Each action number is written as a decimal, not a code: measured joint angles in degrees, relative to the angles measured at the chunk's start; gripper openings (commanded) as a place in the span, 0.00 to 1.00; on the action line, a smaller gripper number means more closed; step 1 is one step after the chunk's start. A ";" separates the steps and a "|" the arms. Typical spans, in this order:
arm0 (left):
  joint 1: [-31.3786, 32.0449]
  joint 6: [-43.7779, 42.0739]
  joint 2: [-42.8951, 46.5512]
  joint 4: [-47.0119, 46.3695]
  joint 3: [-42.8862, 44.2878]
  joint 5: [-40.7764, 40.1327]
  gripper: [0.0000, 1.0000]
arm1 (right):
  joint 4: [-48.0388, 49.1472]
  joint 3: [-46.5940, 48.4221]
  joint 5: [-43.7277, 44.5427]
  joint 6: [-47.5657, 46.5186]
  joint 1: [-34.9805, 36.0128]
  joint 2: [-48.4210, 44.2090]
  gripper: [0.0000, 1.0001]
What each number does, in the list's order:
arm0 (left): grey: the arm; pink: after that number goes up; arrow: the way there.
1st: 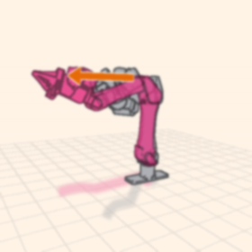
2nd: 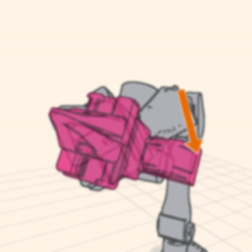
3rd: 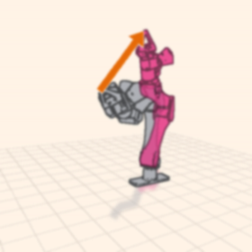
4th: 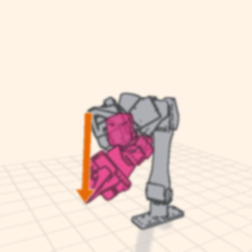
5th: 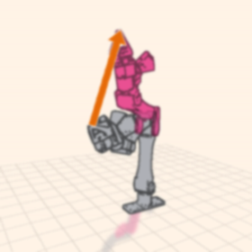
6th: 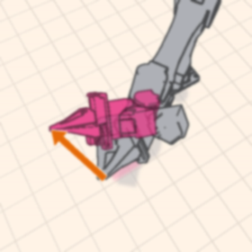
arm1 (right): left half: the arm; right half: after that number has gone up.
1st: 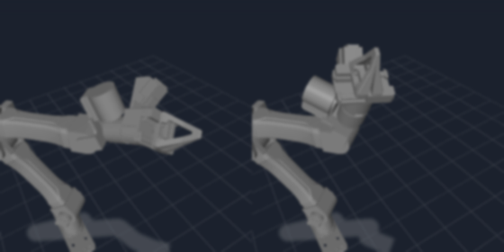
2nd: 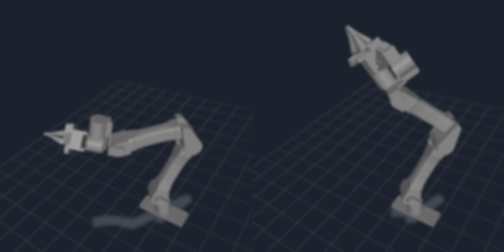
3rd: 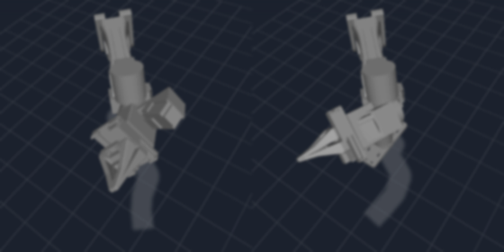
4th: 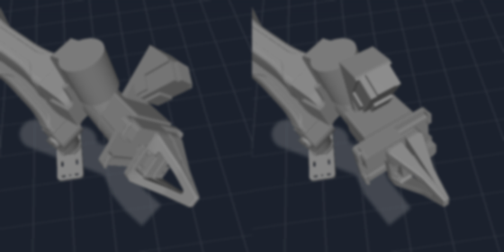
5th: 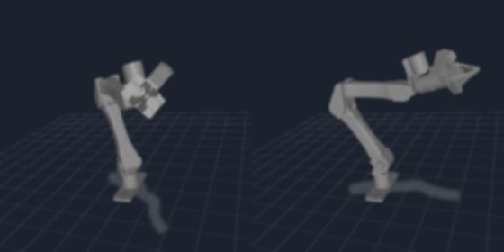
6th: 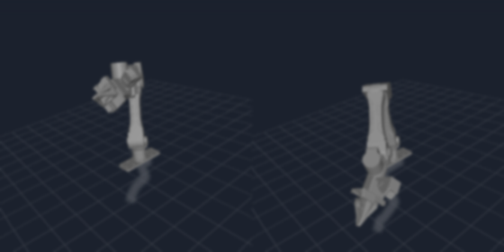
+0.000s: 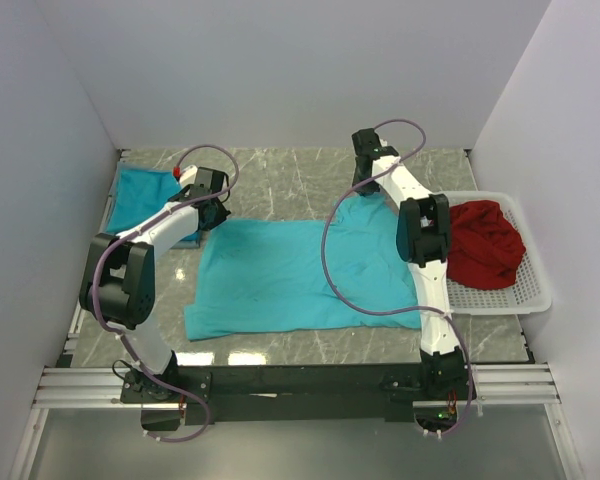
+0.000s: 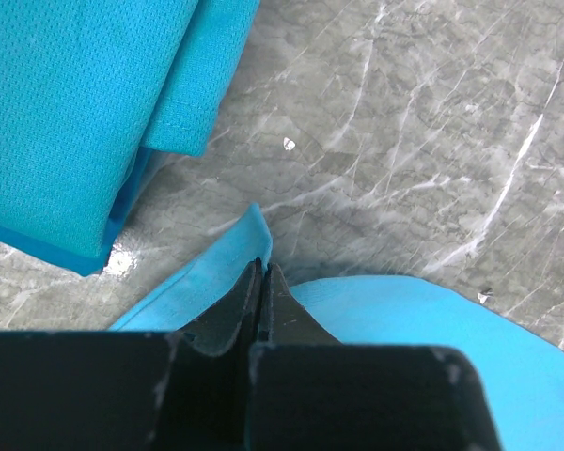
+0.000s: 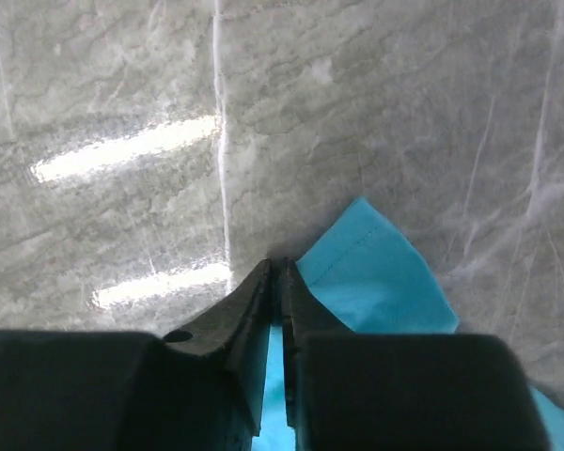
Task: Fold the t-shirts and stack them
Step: Fold the tshirt
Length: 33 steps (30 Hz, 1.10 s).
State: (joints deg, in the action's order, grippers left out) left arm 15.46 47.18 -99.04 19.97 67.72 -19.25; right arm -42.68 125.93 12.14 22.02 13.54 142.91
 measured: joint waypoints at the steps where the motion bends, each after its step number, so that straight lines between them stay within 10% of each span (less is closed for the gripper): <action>1: 0.00 0.02 0.02 0.00 0.00 -0.02 0.01 | 0.28 -0.24 -0.22 -0.11 0.00 -0.13 0.03; 10: 0.00 0.04 0.15 0.04 0.00 -0.02 0.00 | 7.43 -8.35 -2.45 -1.53 0.17 -5.14 0.00; 33: 2.54 2.27 16.79 -2.80 -15.65 1.66 0.01 | 26.80 -61.33 -3.10 -1.97 1.38 -53.42 0.00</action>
State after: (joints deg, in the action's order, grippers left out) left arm 18.00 49.45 -82.26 17.17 52.07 -17.58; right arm -15.88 64.60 9.04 20.05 14.92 89.49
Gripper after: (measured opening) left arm 0.014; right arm 0.009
